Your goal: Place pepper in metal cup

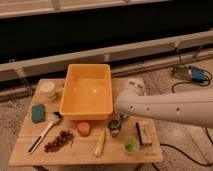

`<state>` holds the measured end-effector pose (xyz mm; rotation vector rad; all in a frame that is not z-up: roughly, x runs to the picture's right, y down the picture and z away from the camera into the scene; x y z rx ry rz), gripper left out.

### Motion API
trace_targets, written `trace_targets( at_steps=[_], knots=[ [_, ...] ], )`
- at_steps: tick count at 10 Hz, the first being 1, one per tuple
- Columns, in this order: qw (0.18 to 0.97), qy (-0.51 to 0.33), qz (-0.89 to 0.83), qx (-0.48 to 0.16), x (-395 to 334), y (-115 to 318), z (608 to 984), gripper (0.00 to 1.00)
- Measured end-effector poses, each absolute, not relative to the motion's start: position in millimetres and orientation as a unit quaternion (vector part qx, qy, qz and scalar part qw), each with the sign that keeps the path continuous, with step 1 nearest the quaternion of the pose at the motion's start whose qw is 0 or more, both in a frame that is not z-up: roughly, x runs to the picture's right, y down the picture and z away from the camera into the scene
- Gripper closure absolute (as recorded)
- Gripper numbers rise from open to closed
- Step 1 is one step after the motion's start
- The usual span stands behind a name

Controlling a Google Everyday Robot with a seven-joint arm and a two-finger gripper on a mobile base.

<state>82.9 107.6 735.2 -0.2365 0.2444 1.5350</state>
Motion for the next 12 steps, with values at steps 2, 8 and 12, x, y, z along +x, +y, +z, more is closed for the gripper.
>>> trace_targets(
  at_steps=[2,8,12],
  knots=[
    [0.703,0.117,0.695,-0.096,79.3,110.5,745.7,0.8],
    [0.7,0.139,0.699,-0.044,87.9,106.2,769.3,0.8],
    [0.707,0.139,0.693,-0.04,80.7,108.2,769.9,0.65]
  ],
)
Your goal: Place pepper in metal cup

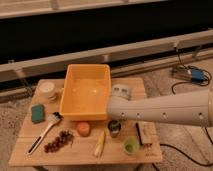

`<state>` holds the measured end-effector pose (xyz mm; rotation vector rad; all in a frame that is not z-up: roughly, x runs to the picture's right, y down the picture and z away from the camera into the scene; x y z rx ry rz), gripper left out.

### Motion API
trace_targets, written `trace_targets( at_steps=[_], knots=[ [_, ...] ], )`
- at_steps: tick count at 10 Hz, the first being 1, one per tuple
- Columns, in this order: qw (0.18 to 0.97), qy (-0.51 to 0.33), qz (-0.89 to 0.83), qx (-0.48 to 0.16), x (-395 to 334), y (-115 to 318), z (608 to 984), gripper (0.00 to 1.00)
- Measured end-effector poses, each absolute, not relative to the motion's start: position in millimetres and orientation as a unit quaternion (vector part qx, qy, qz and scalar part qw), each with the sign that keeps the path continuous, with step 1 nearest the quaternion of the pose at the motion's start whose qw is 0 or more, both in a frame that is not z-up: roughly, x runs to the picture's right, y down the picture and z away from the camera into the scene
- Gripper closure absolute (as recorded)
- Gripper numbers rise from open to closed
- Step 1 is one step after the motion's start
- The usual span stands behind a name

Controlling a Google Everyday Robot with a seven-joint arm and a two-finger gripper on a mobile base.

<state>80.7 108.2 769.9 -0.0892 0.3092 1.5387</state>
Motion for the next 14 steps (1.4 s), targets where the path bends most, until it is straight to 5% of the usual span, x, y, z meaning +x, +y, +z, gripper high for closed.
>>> trace_targets(
  at_steps=[4,14],
  knots=[
    [0.706,0.139,0.693,-0.047,77.2,113.0,766.7,0.31],
    [0.701,0.131,0.698,-0.071,70.3,121.1,756.4,0.3]
  ],
)
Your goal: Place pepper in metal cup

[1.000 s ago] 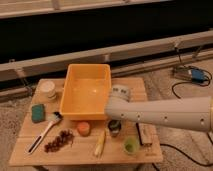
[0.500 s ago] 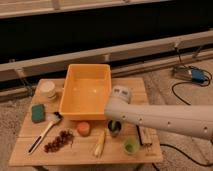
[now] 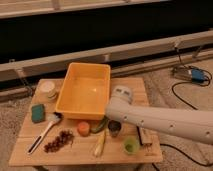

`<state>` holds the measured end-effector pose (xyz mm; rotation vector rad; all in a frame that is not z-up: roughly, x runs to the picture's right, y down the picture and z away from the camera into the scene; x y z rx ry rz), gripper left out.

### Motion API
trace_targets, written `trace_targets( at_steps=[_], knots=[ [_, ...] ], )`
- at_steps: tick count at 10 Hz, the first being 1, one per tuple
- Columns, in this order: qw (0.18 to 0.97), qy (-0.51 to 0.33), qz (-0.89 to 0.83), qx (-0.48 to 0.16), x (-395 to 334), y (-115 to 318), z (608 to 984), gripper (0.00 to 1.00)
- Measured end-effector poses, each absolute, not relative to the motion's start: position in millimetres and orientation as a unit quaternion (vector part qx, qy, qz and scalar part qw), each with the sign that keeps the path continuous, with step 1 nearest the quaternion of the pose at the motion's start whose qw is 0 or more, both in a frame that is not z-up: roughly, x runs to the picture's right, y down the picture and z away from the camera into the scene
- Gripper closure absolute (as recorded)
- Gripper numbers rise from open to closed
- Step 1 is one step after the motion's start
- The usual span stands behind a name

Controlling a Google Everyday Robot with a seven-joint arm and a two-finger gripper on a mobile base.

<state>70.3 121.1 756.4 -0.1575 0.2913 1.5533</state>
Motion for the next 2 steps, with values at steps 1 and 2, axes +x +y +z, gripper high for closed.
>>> trace_targets(
  at_steps=[1,2],
  knots=[
    [0.701,0.131,0.698,-0.07,70.7,121.0,756.3,0.3],
    [0.701,0.131,0.698,-0.071,70.2,121.0,756.4,0.3]
  ],
)
